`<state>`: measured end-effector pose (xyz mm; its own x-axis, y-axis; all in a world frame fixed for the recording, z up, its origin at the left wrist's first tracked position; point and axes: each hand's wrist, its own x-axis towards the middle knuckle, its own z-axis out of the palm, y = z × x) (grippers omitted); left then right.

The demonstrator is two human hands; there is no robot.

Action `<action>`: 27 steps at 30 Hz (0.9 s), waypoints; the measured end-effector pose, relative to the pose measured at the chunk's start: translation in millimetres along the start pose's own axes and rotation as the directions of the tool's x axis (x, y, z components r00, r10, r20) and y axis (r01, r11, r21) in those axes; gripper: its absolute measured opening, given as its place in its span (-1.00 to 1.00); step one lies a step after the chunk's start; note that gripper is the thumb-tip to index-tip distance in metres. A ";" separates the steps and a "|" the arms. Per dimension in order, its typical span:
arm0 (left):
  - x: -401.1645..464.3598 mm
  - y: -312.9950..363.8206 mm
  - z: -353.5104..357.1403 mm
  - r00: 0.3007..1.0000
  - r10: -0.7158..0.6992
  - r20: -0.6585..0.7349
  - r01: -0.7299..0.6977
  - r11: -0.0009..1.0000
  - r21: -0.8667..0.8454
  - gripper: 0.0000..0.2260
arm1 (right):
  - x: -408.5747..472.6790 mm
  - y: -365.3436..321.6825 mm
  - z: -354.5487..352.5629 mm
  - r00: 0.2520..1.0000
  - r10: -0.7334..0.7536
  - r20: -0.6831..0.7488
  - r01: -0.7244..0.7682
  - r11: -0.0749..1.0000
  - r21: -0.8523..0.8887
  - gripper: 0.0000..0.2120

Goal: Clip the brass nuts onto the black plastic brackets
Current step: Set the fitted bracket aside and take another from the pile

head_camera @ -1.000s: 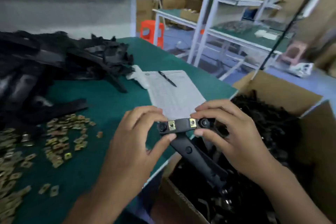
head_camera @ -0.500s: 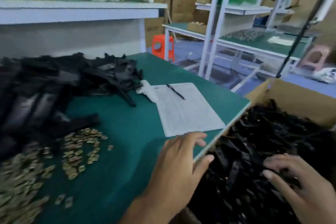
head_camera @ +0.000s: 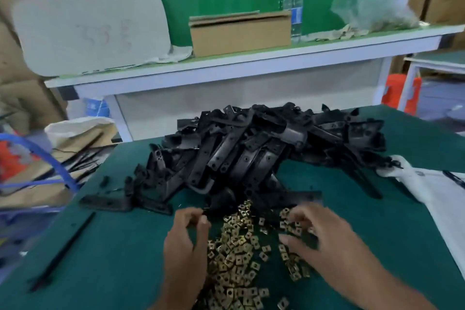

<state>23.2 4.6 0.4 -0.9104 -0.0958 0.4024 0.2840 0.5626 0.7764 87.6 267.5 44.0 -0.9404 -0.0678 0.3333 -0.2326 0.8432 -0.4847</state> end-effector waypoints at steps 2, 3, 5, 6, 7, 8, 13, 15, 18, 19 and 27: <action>0.2 -4.7 3.8 1.000 -0.013 -0.010 0.013 1.000 -0.004 -0.83 | 29.1 -6.5 21.6 0.997 0.064 0.041 -0.063 0.998 -0.026 -0.52; 0.0 -4.7 5.4 1.000 -0.008 -0.002 0.008 1.000 -0.008 -0.81 | 41.0 -8.3 28.5 0.995 0.098 0.021 -0.096 0.993 -0.069 -0.48; -1.0 -2.7 7.4 1.000 0.017 0.014 -0.016 1.000 -0.023 -0.80 | 50.1 -4.3 38.9 0.994 0.106 -0.007 -0.106 0.989 -0.099 -0.55; -1.1 -0.9 7.7 0.999 0.030 0.014 -0.029 0.999 -0.022 -0.80 | 51.6 -6.1 39.5 0.994 0.105 -0.007 -0.105 0.991 -0.080 -0.61; -0.8 0.9 7.8 0.999 0.040 0.010 -0.040 0.999 -0.016 -0.80 | 52.5 -3.8 39.1 0.994 0.107 -0.025 -0.108 0.994 -0.035 -0.67; -0.8 2.1 8.0 0.999 0.046 0.001 -0.046 0.999 -0.013 -0.81 | 53.2 -1.2 38.0 0.994 0.100 -0.050 -0.098 0.995 0.031 -0.72; -6.0 17.2 7.6 0.973 0.104 0.206 -0.054 0.970 -0.235 -0.68 | 41.3 -19.2 42.6 0.974 -0.077 -0.214 0.129 0.962 0.242 -0.76; -8.0 23.0 7.4 0.952 0.109 0.286 0.013 0.921 -0.390 -0.66 | 34.4 -31.3 50.1 0.956 -0.203 -0.210 0.256 0.930 0.264 -0.77; -2.8 24.0 4.1 0.991 0.060 0.116 -0.002 0.895 -0.445 -0.79 | 32.7 -27.7 50.6 0.953 -0.264 -0.148 0.299 0.902 0.310 -0.78; -0.2 23.2 2.5 0.997 0.013 0.070 0.023 0.868 -0.496 -0.81 | 33.3 -23.0 47.5 0.959 -0.253 -0.128 0.280 0.911 0.303 -0.80; 23.9 13.2 -20.6 0.899 -0.393 0.194 0.289 0.197 -0.937 -0.88 | 44.3 26.2 40.3 0.949 -0.085 0.304 0.105 0.993 -0.052 -0.28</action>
<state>11.5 -7.2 30.3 -0.9884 -0.1475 -0.0375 0.0749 -0.6861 0.7236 29.8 265.1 13.4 -0.9481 -0.2980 0.1109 -0.3169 0.8581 -0.4040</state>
